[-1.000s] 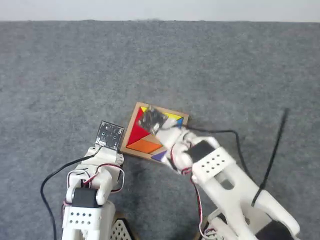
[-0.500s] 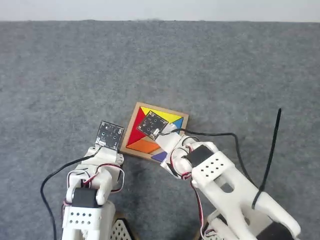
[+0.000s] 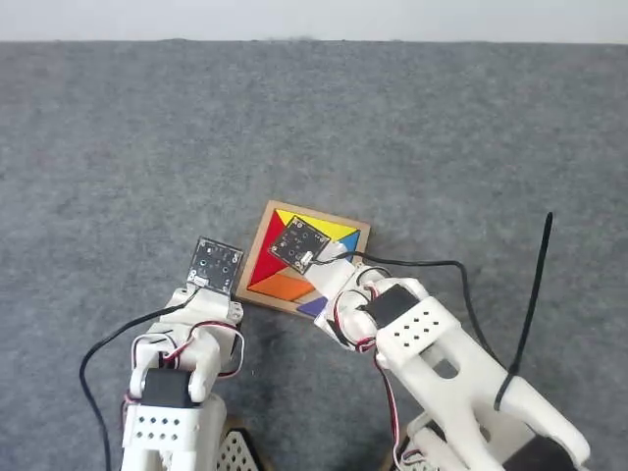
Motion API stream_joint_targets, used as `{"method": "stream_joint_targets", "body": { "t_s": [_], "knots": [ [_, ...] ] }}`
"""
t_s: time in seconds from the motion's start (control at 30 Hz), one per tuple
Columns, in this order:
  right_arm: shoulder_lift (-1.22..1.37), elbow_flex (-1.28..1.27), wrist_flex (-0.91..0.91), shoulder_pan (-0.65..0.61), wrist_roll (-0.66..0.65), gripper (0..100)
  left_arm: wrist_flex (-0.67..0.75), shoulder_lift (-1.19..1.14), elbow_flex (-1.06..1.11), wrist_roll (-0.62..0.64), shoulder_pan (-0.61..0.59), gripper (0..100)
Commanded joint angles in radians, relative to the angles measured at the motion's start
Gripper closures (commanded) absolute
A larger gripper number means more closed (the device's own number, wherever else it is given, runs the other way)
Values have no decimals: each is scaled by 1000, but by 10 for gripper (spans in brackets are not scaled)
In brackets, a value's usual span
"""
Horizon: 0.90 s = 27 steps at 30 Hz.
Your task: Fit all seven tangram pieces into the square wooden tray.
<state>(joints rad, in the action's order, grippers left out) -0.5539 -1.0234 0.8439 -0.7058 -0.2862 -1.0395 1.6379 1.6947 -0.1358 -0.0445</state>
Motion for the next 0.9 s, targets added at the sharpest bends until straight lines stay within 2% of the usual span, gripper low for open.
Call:
{"method": "stream_joint_targets", "body": {
  "t_s": [0.0, 0.3, 0.87],
  "knots": [
    [21, 9, -41, -7, 11, 991, -5, 12, -5, 8, -2, 987],
    [117, 46, -77, 67, 3, 991, -5, 12, -5, 8, -2, 987],
    [254, 109, -119, 87, 2, 991, -5, 12, -5, 8, -2, 987]
  ]
}}
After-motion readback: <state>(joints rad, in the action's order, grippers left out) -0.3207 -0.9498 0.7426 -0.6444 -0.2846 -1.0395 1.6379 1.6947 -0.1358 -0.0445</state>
